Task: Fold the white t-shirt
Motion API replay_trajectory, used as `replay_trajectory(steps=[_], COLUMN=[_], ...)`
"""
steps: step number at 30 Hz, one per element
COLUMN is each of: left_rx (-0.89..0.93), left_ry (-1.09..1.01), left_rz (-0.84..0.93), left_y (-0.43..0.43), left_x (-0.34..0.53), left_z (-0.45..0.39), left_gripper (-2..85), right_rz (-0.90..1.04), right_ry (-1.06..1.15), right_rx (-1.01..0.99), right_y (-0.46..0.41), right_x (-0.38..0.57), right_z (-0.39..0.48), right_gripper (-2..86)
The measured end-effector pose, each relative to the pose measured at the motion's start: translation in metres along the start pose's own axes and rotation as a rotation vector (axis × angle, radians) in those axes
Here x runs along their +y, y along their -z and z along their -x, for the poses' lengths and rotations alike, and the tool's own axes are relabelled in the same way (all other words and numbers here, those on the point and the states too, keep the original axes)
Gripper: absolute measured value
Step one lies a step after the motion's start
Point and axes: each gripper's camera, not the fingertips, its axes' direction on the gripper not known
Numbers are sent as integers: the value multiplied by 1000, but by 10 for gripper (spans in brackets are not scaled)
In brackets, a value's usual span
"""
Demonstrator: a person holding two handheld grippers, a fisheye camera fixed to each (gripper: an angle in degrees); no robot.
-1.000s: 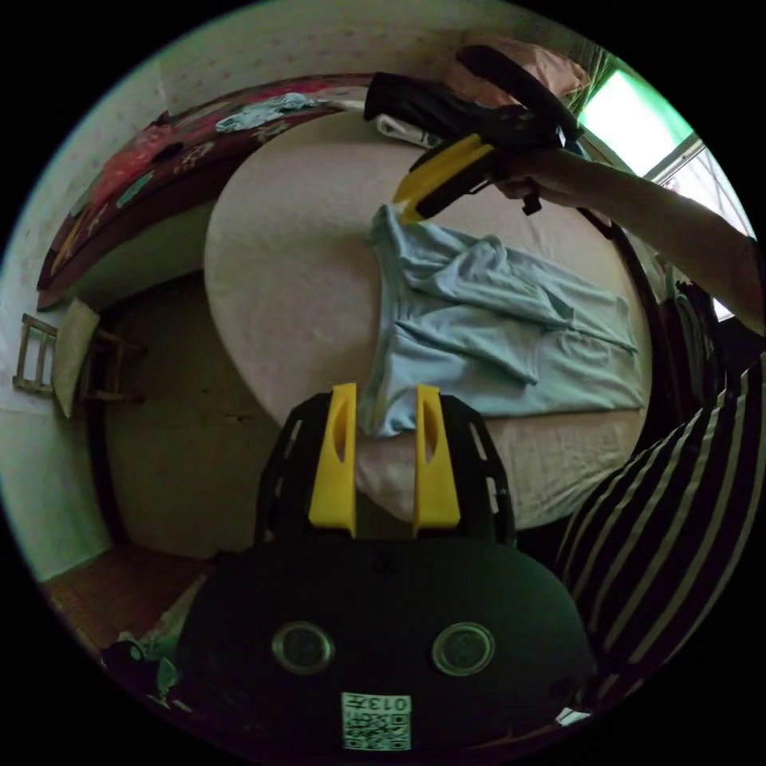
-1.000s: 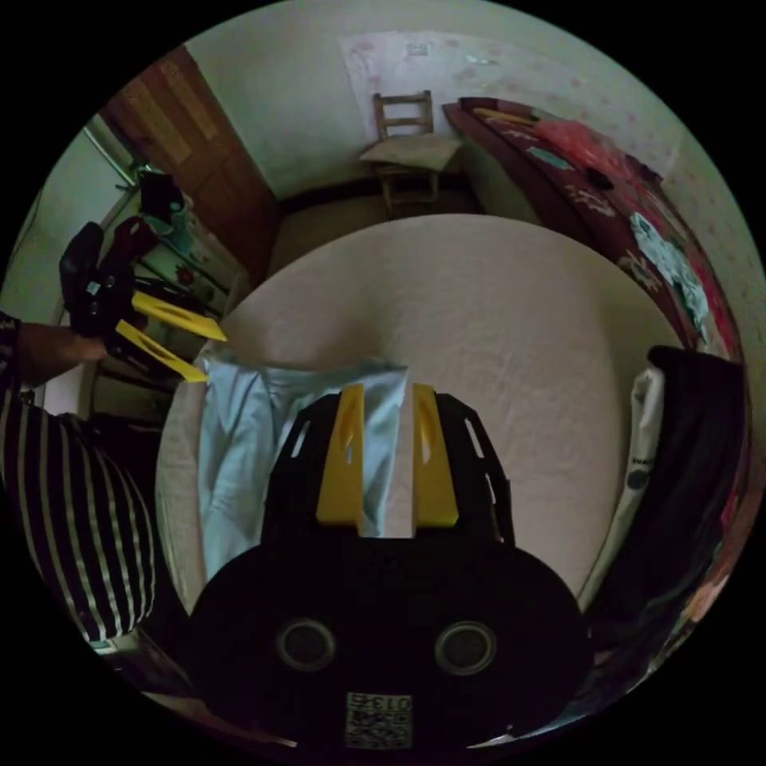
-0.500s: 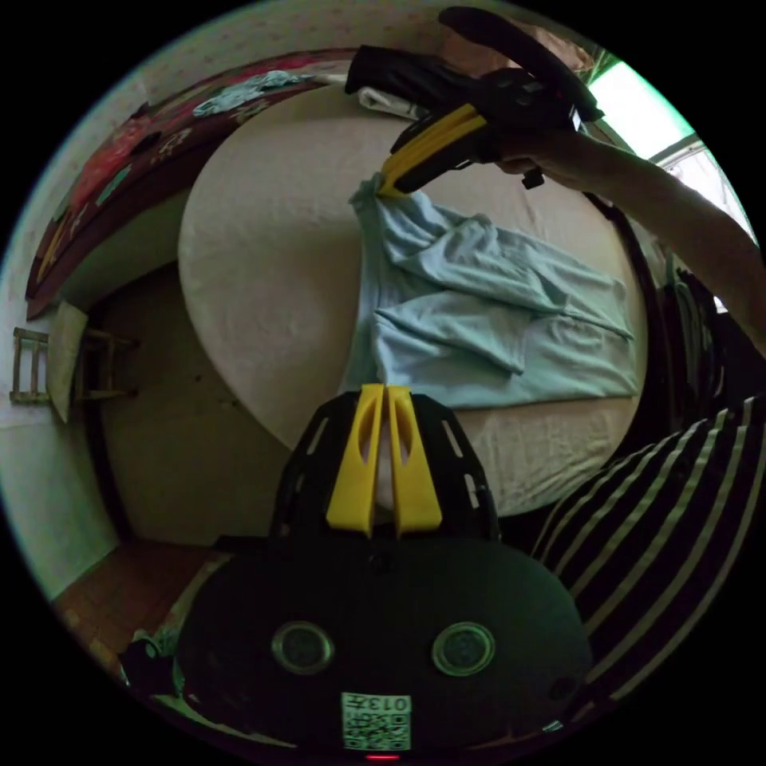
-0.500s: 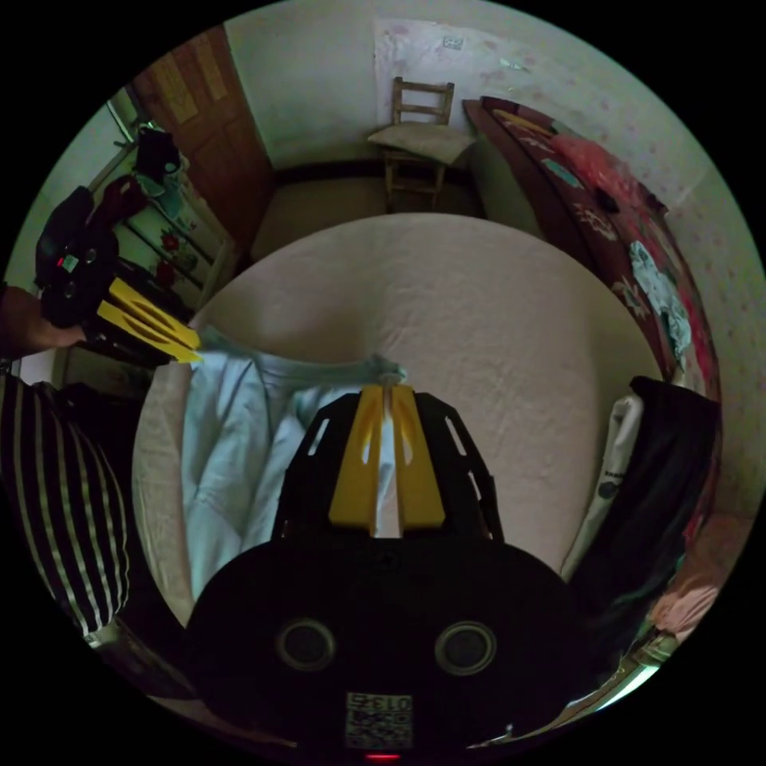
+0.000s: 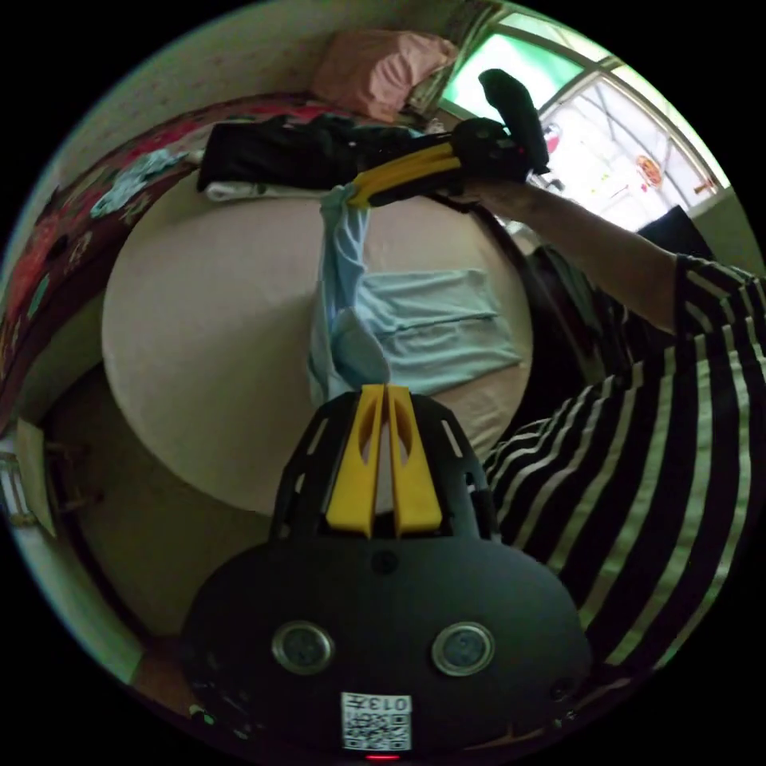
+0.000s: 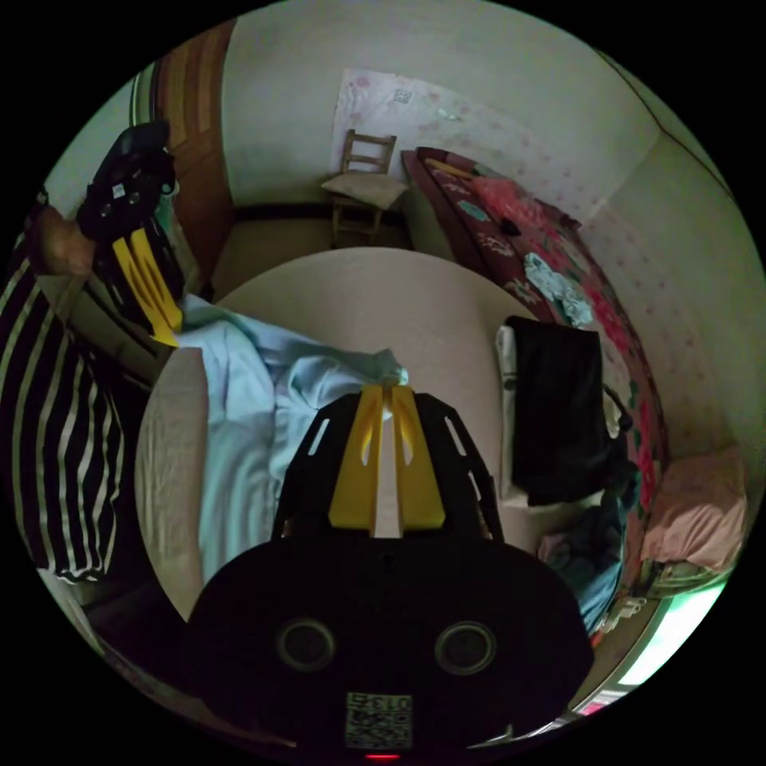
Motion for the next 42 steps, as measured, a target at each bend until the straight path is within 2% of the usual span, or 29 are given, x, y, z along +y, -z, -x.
replay_trajectory(steps=[6, 11, 20, 26, 29, 32, 34, 37, 39, 42], left_rx=[100, 168, 160, 134, 206, 249, 310, 439, 475, 508], left_ry=[-239, -408, -537, -586, -646, -715, -697, -643, -641, -583], left_rz=[32, 137, 267, 304, 344, 338, 317, 259, 207, 121], left_y=[-36, -104, -212, -258, -271, -265, -254, -228, -210, -196], left_x=[-69, -131, -203, -234, -244, -251, -257, -265, -267, -274], left_z=[-102, -181, -258, -281, -290, -293, -284, -261, -246, -219], left_gripper=[0, 0, 3, 28, 99, 131, 136, 139, 137, 129], right_rz=[-20, 13, 116, 148, 213, 224, 153, 45, -45, -39], right_ry=[-94, -178, -306, -362, -438, -593, -760, -898, -907, -858], right_rx=[73, 97, 128, 111, 108, 131, 105, 44, 24, -9], right_y=[48, 62, 34, 16, 12, 23, 38, 50, 55, 46], right_x=[127, 231, 382, 445, 477, 514, 539, 550, 548, 538], right_z=[19, 37, 72, 86, 88, 91, 98, 117, 136, 162], right_gripper=[12, 12, 14, 27, 38, 49, 57, 57, 53, 45])
